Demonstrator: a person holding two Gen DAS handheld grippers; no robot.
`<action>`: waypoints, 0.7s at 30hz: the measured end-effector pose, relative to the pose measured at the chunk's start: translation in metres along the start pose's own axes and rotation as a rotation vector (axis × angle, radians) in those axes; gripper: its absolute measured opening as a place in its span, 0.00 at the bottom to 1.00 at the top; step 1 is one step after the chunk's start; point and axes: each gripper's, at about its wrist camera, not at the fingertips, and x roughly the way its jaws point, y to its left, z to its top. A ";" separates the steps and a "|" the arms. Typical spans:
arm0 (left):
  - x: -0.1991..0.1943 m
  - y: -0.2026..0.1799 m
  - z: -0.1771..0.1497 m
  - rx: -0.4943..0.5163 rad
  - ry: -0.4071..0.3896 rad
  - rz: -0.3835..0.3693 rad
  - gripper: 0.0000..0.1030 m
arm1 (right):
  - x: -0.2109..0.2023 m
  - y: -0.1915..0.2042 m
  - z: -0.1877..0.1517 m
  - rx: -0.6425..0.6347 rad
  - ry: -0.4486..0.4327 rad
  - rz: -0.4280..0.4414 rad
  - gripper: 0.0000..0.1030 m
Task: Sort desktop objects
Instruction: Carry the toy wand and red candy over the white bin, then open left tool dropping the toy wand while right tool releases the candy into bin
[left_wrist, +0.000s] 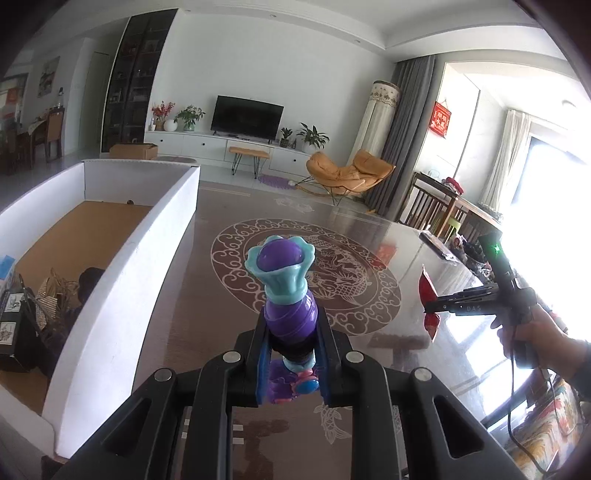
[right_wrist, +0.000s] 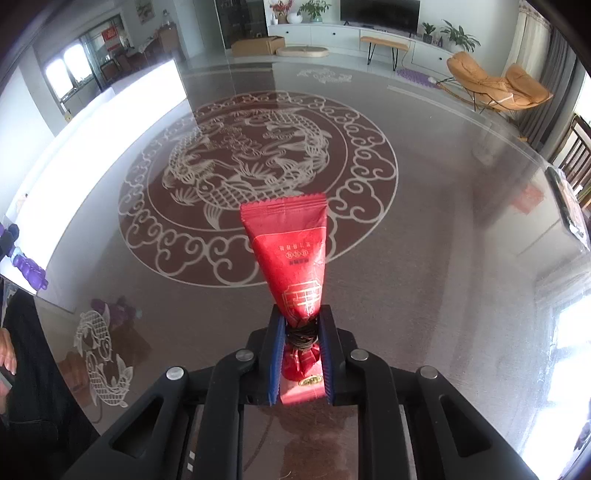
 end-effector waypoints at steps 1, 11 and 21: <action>-0.008 0.004 0.002 -0.016 -0.013 -0.005 0.20 | -0.009 0.003 0.002 -0.005 -0.020 0.006 0.18; -0.085 0.079 0.054 -0.109 -0.116 0.086 0.20 | -0.073 0.122 0.088 -0.183 -0.185 0.202 0.18; -0.075 0.209 0.069 -0.225 0.102 0.270 0.20 | -0.058 0.351 0.157 -0.375 -0.155 0.573 0.18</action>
